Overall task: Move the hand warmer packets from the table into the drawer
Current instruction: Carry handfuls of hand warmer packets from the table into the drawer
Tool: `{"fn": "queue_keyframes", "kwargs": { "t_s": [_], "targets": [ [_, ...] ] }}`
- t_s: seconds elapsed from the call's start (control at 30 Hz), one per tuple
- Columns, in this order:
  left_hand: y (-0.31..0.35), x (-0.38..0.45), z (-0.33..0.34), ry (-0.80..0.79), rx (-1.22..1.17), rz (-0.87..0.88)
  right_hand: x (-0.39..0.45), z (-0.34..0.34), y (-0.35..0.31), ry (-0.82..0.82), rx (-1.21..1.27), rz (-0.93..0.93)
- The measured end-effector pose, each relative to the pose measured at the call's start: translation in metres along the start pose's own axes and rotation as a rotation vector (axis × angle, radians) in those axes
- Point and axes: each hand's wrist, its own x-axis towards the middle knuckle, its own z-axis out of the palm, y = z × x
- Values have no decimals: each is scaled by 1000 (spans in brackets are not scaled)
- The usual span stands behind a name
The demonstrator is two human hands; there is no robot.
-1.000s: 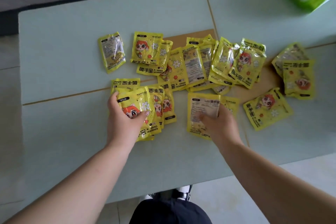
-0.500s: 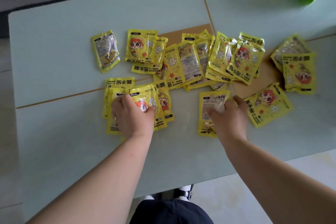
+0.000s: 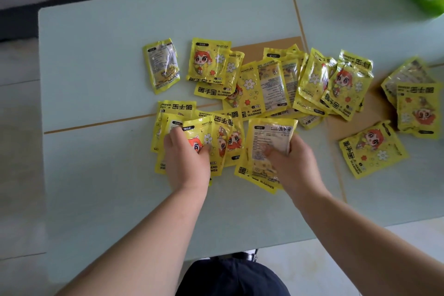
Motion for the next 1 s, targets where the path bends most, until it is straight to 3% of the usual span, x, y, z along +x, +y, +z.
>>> {"fn": "queue_keyframes", "kwargs": {
  "t_s": [0.5, 0.83, 1.0],
  "targets": [
    [-5, 12, -3, -80, 14, 44, 17, 30, -2, 16, 29, 195],
    [-7, 22, -13, -171, -234, -72, 19, 40, 2, 15, 120, 204],
    [-27, 40, -42, -182, -358, -135, 16, 47, -2, 45, -1, 116]
  ]
}}
